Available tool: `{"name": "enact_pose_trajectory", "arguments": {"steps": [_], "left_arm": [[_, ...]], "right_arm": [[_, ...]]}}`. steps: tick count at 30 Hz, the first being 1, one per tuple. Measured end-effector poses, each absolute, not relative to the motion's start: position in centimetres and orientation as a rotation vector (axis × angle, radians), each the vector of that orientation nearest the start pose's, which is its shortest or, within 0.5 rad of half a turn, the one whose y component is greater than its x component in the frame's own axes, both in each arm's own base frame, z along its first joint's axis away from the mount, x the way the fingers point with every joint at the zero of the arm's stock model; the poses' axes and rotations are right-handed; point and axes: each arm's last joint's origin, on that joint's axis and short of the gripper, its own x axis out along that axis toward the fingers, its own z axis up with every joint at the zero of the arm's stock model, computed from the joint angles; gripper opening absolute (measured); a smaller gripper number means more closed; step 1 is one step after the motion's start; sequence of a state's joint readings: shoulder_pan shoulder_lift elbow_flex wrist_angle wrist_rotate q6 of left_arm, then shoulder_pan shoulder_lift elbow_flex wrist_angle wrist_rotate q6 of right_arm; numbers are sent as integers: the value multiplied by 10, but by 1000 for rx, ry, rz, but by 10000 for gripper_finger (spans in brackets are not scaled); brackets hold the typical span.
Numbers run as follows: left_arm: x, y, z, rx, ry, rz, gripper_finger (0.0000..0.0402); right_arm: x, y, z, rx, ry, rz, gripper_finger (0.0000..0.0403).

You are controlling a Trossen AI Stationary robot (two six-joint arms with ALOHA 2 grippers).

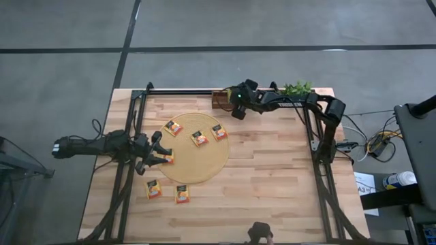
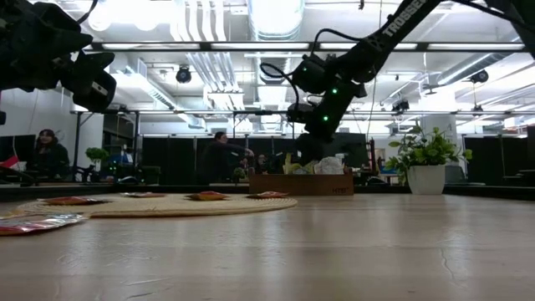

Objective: Pick & Place Tea
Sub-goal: Put the yellow tea bag into the middle section of the wooden organizer

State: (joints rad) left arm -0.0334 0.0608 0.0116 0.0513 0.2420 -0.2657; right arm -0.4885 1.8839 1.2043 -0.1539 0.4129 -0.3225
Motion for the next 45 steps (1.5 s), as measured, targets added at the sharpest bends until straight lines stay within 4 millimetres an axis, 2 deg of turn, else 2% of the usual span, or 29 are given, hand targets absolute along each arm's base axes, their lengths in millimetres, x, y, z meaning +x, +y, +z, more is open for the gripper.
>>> {"name": "enact_pose_trajectory", "arguments": {"steps": [5,11,14,20,28,34,45], "left_arm": [[100,-10,168,-264,34,-274,138],[100,-10,168,-264,35,-274,138],[100,-10,168,-264,34,-274,138],[100,-10,168,-264,34,-274,138],[100,-10,168,-264,35,-274,138],[100,-10,168,-264,34,-274,138],[100,-10,168,-264,34,-275,138]], "right_arm": [[348,-201,173,-296,1045,-762,208],[360,-209,160,-369,1157,-693,208],[364,-210,157,-351,1200,-685,208],[363,-210,159,-316,1209,-701,208],[359,-211,160,-469,1308,-720,208],[359,-212,164,-437,1278,-780,208],[362,-204,164,-419,1267,-640,208]]}}
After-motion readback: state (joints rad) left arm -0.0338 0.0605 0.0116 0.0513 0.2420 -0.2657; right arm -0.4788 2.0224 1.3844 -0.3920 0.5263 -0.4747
